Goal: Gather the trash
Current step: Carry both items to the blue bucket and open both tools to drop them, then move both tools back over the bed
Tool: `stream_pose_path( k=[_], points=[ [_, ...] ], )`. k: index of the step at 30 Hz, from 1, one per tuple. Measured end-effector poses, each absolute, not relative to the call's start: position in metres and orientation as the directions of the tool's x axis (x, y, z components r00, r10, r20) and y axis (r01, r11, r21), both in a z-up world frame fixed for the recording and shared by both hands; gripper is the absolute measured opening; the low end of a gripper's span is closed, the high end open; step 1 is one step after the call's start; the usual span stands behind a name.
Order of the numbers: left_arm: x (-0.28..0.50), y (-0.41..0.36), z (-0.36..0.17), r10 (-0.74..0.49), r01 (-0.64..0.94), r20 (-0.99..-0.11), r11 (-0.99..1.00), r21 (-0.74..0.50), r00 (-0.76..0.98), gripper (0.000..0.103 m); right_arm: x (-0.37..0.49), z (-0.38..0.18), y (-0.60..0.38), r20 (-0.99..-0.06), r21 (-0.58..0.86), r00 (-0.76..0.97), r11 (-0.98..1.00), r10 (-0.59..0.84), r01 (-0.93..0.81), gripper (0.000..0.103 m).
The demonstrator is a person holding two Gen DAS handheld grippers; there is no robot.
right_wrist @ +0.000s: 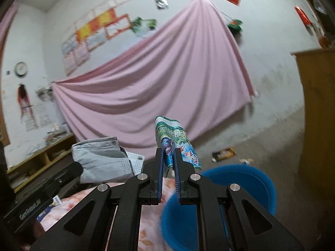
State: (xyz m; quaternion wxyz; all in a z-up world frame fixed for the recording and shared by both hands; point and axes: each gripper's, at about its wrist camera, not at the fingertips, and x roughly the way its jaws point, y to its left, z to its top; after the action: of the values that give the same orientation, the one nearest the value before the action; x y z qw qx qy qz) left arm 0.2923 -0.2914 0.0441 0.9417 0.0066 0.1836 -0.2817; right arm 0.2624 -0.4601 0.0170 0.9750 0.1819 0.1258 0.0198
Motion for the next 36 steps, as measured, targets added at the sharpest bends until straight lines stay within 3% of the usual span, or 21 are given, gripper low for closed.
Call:
stream_pose_path(
  k=[5, 20, 31, 33, 35, 36],
  points=[
    [0.308, -0.309, 0.030, -0.532, 0.538, -0.419, 0.835, -0.117, 0.736, 0.000, 0.276, 0.003, -0.477, -0.326, 0.396, 0.944, 0.915, 0.059, 0.080, 0.008],
    [0.352, -0.331, 0.003, -0.533, 0.537, -0.566, 0.824, -0.180, 0.628, 0.002, 0.298, -0.016, -0.493, -0.463, 0.430, 0.882, 0.892, 0.085, 0.140, 0.012],
    [0.356, -0.331, -0.004, -0.517, 0.520, -0.583, 0.835, -0.180, 0.627, 0.002, 0.299, -0.017, -0.495, -0.488, 0.430, 0.868, 0.891, 0.089, 0.150, 0.015],
    [0.355, -0.324, -0.006, -0.510, 0.510, -0.580, 0.841, -0.181, 0.635, 0.006, 0.299, -0.017, -0.495, -0.487, 0.430, 0.869, 0.890, 0.089, 0.150, 0.018],
    [0.353, -0.315, -0.007, -0.502, 0.491, -0.573, 0.850, -0.191, 0.648, 0.029, 0.299, -0.017, -0.495, -0.485, 0.431, 0.870, 0.890, 0.088, 0.150, 0.022],
    [0.353, -0.310, -0.006, -0.508, 0.484, -0.564, 0.850, -0.208, 0.650, 0.034, 0.300, -0.015, -0.494, -0.483, 0.432, 0.871, 0.889, 0.087, 0.150, 0.022]
  ],
)
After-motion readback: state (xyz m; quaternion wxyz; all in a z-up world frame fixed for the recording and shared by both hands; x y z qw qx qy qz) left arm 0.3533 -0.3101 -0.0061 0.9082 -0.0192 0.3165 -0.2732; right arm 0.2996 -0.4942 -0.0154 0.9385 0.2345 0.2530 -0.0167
